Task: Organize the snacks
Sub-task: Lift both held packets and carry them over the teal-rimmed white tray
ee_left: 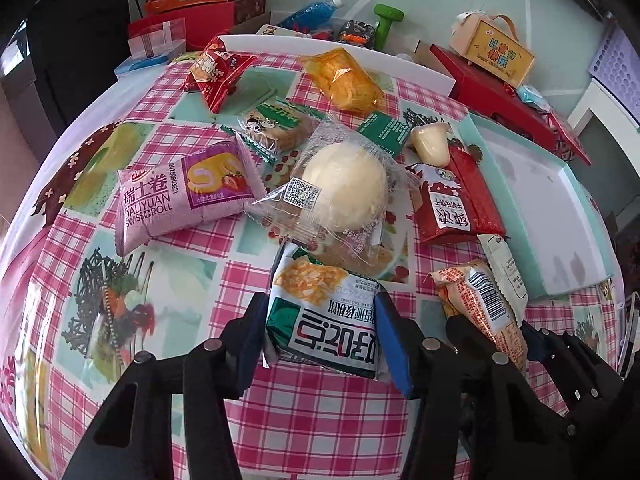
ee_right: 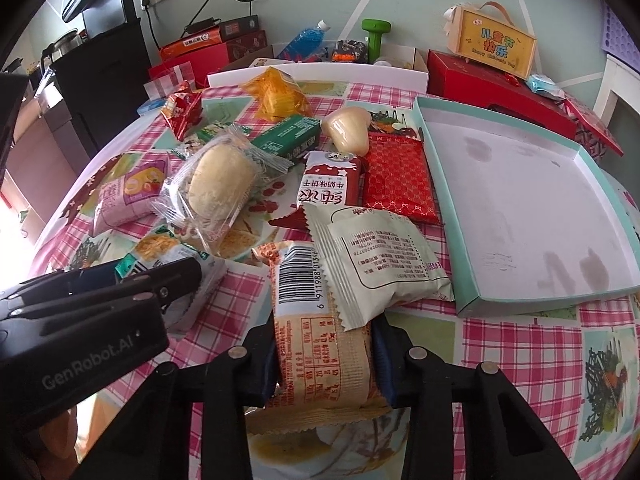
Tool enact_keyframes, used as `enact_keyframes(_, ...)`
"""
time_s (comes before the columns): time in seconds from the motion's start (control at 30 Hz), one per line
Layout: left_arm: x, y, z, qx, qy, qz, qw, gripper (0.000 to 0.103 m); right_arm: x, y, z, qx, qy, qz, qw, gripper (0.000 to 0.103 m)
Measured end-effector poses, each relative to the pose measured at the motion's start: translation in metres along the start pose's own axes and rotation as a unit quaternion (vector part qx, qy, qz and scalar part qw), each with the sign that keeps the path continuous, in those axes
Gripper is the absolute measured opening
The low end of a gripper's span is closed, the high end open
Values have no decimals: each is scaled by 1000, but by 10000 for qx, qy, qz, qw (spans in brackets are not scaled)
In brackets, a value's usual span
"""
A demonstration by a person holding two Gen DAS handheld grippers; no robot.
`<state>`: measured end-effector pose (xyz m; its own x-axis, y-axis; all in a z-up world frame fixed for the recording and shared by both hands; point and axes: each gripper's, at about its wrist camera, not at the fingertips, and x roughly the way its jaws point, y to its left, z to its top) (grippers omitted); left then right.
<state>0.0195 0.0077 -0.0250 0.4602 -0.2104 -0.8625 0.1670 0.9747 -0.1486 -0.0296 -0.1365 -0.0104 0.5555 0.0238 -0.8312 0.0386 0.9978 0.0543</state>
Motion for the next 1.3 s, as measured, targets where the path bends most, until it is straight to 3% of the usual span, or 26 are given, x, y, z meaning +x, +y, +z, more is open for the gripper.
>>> enact_keyframes(0.17, 0, 2, -1, -64, 37, -25, 10000, 57, 0, 0, 0, 2, 24, 10, 10000, 41)
enact_keyframes(0.33, 6, -4, -3, 30, 156, -52, 9999, 71, 1, 1, 0, -8, 77, -1, 10000, 41)
enact_keyframes(0.7, 13, -12, -1, 166, 192, 65, 9997, 77, 4, 2, -2, -66, 136, -50, 9999, 41)
enact_keyframes(0.8, 12, -12, 0, 134, 169, 0, 9998, 70, 4, 2, -1, -75, 141, -61, 9999, 41)
enact_keyframes(0.83, 10, -11, 1, 100, 132, -131, 9998, 56, 5, 2, -1, -74, 139, -62, 9999, 41)
enact_keyframes(1.3, -11, 5, 3, -246, -200, -95, 9995, 55, -6, 0, 0, 24, 31, 193, 9998, 40)
